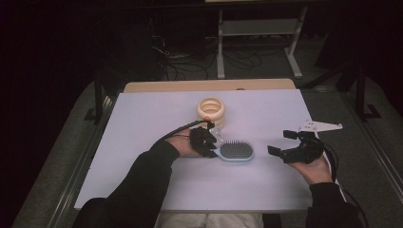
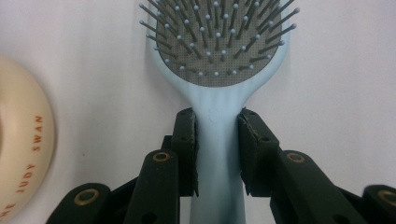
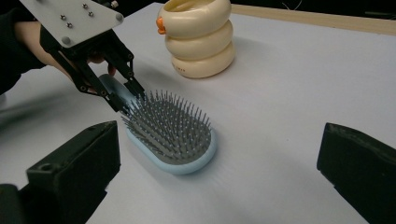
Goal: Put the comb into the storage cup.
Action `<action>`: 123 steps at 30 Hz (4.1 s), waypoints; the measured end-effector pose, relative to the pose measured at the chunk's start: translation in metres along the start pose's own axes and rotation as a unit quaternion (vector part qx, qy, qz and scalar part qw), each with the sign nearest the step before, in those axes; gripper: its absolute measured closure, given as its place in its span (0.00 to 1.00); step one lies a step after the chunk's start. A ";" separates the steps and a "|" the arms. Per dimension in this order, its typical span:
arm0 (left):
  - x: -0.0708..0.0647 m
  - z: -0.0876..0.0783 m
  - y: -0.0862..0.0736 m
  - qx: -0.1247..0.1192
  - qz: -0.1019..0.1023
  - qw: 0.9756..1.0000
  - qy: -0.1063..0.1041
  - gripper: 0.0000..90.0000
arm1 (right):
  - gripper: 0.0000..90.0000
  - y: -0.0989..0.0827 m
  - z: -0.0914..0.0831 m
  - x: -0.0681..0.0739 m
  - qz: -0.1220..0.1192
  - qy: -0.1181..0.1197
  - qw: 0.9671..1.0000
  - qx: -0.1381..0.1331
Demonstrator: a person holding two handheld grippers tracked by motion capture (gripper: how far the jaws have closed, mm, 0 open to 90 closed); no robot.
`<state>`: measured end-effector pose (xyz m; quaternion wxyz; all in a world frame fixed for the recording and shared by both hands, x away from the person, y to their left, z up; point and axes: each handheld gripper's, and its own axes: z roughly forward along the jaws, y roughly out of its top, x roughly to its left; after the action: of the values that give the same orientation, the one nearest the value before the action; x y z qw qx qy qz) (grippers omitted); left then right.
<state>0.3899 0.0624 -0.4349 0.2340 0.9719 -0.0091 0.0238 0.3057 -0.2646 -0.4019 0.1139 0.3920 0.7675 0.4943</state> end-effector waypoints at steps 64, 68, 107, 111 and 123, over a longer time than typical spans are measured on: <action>-0.013 -0.123 -0.037 -0.108 -0.041 0.987 0.114 0.78 | 0.00 -0.001 0.003 0.002 -0.002 -0.002 1.000 0.008; -0.014 -0.128 -0.041 -0.115 -0.045 0.985 0.120 0.78 | 0.00 0.000 0.003 0.002 0.000 0.001 1.000 0.005; -0.038 -0.137 -0.068 -0.238 -0.105 0.938 0.228 0.78 | 0.00 0.026 0.005 0.021 -0.012 0.035 0.999 -0.014; -0.041 -0.137 -0.066 -0.245 -0.104 0.933 0.241 0.78 | 0.00 0.033 0.007 0.025 -0.013 0.044 0.999 -0.017; -0.045 -0.133 -0.061 -0.262 -0.107 0.925 0.253 0.78 | 0.00 0.062 0.018 0.042 -0.030 0.072 0.997 -0.021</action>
<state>0.3411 0.1777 -0.3469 0.4762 0.8326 0.1488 0.2407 0.3185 -0.2099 -0.3489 0.0811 0.3292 0.7748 0.5336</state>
